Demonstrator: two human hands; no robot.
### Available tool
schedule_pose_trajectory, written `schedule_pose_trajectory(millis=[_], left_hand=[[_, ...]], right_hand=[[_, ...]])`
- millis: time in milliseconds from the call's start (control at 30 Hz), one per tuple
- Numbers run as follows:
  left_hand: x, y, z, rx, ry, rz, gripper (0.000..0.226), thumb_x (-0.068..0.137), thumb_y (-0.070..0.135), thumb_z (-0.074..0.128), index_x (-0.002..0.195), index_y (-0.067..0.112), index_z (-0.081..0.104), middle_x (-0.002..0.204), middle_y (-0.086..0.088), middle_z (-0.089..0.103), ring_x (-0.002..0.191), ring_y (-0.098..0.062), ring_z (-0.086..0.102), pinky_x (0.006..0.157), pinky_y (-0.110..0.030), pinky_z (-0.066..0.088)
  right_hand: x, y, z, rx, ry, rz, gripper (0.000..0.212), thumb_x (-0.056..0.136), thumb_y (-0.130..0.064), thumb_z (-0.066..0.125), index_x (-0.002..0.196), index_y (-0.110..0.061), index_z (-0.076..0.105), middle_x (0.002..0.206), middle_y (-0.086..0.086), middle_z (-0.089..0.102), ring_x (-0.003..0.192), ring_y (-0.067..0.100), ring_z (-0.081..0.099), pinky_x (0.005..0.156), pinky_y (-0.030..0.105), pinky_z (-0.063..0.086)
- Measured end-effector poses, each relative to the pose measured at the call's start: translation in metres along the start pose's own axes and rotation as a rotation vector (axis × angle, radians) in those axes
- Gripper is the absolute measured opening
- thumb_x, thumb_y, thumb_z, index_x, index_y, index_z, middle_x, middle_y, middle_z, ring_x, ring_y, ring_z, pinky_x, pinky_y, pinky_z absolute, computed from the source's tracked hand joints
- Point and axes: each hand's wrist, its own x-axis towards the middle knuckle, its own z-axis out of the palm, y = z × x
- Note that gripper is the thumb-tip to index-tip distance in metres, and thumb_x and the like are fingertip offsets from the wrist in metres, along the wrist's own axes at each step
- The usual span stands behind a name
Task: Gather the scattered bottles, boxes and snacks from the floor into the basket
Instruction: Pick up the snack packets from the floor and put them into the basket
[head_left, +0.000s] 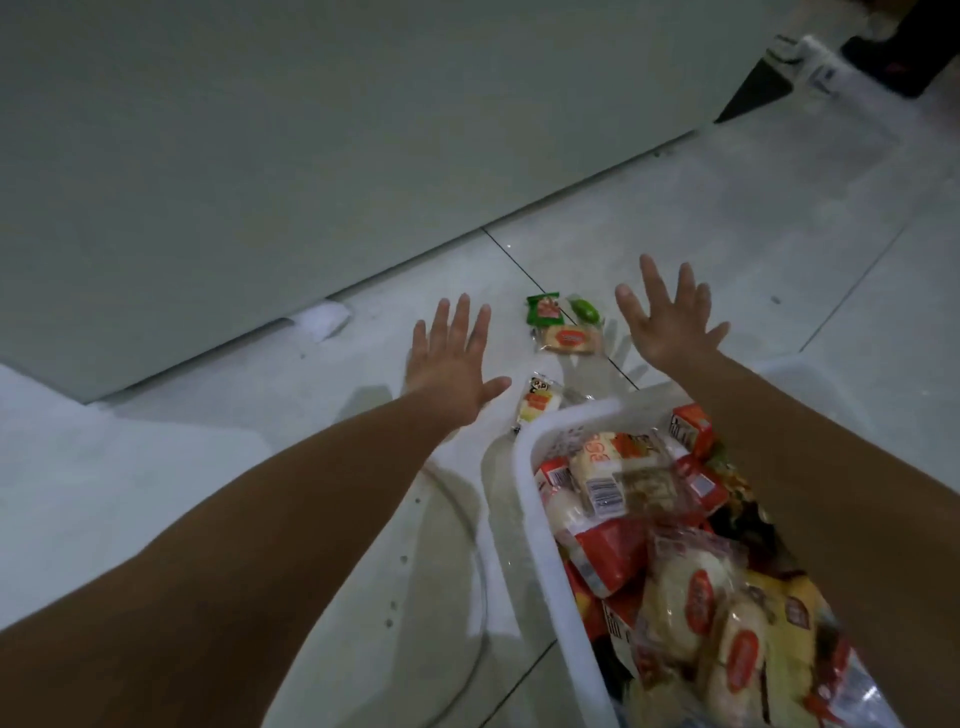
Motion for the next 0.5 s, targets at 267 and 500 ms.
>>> schedule_pose_trajectory(millis=[267,500], left_hand=[[0.010,0.001,0.035,0.187,-0.131,0.371,0.069,0.095,0.060,0.027,0.148,0.039,-0.012,0.156,-0.007,-0.026,0.145,-0.027,-0.021,0.116,-0.045,-0.007],[0.026,0.008,0.056,0.289,-0.146,0.613,0.056,0.099,0.053,0.024,0.148,0.046,-0.001,0.158,-0.005,-0.020,0.146,-0.026,-0.017,0.116,-0.046,-0.008]], right_hand=[[0.044,-0.031,0.066,-0.014,-0.174,-0.084,0.061,0.092,-0.064,0.024,0.146,-0.049,-0.002,0.159,0.000,-0.017,0.146,0.031,-0.014,0.110,0.065,-0.005],[0.065,-0.041,0.097,-0.077,-0.264,-0.127,0.065,0.090,-0.068,0.024,0.143,-0.052,-0.008,0.155,-0.002,-0.028,0.143,0.033,-0.022,0.106,0.071,-0.005]])
